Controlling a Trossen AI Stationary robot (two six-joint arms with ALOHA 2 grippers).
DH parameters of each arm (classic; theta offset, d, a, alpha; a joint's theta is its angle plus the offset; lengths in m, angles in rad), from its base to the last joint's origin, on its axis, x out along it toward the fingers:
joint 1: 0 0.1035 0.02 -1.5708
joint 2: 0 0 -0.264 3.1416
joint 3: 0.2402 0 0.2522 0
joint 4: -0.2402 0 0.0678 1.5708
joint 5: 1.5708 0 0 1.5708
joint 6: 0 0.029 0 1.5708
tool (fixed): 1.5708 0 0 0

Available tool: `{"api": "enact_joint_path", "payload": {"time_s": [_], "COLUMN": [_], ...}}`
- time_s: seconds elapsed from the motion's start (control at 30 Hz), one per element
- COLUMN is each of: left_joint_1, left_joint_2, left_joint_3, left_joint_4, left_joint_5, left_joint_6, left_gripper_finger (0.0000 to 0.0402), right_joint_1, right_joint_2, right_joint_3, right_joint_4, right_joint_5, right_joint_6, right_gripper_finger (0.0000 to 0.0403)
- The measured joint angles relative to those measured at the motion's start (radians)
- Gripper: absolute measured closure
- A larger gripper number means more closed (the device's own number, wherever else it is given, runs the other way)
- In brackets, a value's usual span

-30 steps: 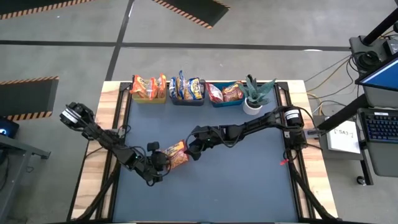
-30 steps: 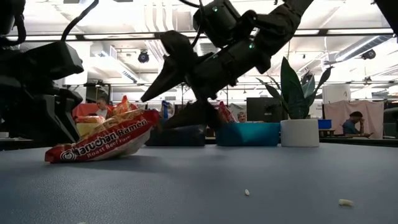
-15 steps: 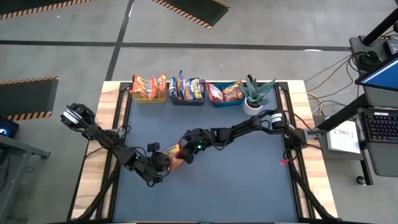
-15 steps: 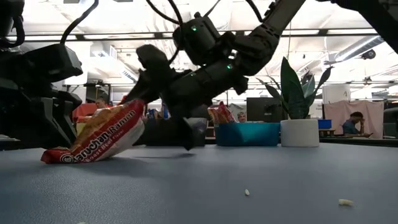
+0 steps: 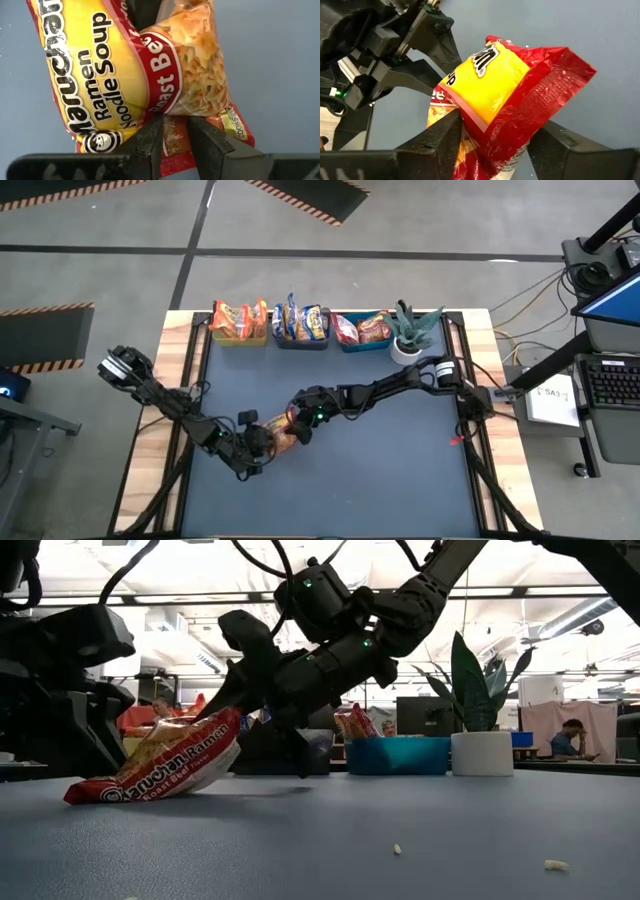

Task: Sort Maruchan noodles
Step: Put the red noodle pack into the blue bin

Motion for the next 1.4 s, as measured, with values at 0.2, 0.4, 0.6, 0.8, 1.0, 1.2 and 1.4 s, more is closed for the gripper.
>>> {"api": "enact_joint_path", "payload": {"time_s": [0.2, 0.4, 0.6, 0.8, 1.0, 1.2, 1.4], "left_joint_1": [0.000, 0.000, 0.000, 0.000, -0.001, 0.000, 0.000], "left_joint_2": [0.000, -0.014, -0.077, -0.172, -0.257, -0.338, -0.399], "left_joint_3": [0.011, 0.013, 0.013, 0.063, 0.123, 0.182, 0.215], "left_joint_4": [0.000, 0.000, -0.091, -0.299, -0.362, -0.360, -0.360], "left_joint_5": [0.002, 0.024, 0.043, 0.052, -0.027, -0.274, -0.425], "left_joint_6": [-0.011, -0.021, -0.024, -0.004, 0.165, 0.391, 0.490], "left_gripper_finger": [0.0326, 0.0310, 0.0256, 0.0222, 0.0222, 0.0230, 0.0233], "right_joint_1": [-0.002, -0.002, -0.003, -0.005, -0.005, -0.005, -0.005], "right_joint_2": [-0.002, -0.003, -0.003, -0.017, -0.070, -0.126, -0.125], "right_joint_3": [-0.001, -0.001, -0.002, -0.002, -0.002, -0.002, -0.002], "right_joint_4": [-0.017, -0.020, -0.027, -0.048, -0.102, -0.160, -0.159], "right_joint_5": [0.000, -0.003, -0.021, -0.023, -0.021, 0.005, 0.005], "right_joint_6": [0.001, -0.005, -0.008, -0.051, -0.108, -0.140, -0.141], "right_gripper_finger": [0.0242, 0.0267, 0.0271, 0.0271, 0.0271, 0.0278, 0.0328]}}
